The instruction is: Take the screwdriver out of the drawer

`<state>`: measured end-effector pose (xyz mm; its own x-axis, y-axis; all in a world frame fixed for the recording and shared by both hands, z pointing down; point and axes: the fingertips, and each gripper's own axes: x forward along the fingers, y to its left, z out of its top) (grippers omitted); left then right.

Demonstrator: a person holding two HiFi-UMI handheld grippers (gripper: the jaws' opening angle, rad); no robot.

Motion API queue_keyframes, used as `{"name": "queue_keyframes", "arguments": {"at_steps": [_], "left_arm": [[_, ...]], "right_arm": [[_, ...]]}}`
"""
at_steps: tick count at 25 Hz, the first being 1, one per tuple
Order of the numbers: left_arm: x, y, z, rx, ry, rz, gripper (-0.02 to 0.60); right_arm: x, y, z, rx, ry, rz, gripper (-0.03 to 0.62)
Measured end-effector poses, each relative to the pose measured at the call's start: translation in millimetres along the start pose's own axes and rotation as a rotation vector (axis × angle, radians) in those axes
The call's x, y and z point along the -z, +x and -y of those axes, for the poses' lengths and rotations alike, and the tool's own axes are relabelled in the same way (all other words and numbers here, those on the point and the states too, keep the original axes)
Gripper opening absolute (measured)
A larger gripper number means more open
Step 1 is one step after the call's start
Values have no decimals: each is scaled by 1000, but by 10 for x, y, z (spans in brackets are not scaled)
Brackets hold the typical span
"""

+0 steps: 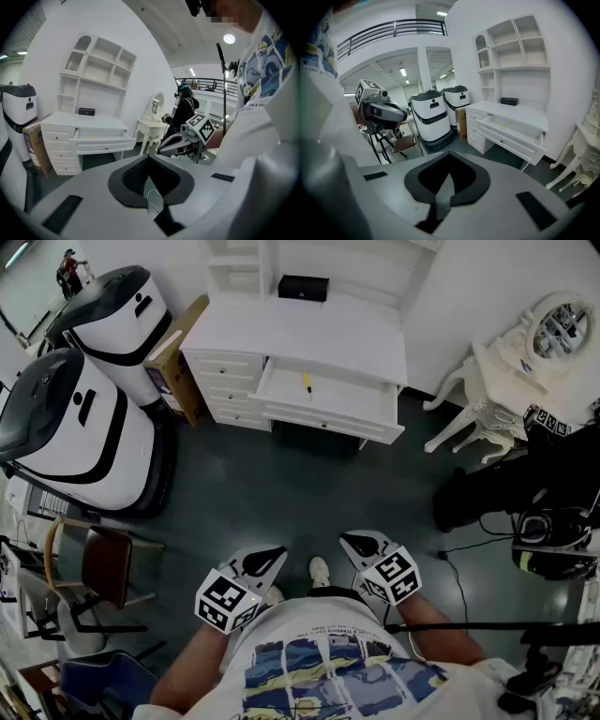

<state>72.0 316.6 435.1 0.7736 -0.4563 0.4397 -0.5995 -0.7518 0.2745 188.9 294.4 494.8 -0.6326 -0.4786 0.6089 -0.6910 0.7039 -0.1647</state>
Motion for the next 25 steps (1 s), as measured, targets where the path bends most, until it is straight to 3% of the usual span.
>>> {"name": "queue_keyframes", "arguments": {"at_steps": [14,25], "left_arm": [[-268,747,42,-61,-4,-31,14],[-467,899,-462,-141,-19,-23,14]], "right_arm": [[79,-33,741,-76,-14,-6,25],[-129,488,1040,-122,-31,-1,29]]}}
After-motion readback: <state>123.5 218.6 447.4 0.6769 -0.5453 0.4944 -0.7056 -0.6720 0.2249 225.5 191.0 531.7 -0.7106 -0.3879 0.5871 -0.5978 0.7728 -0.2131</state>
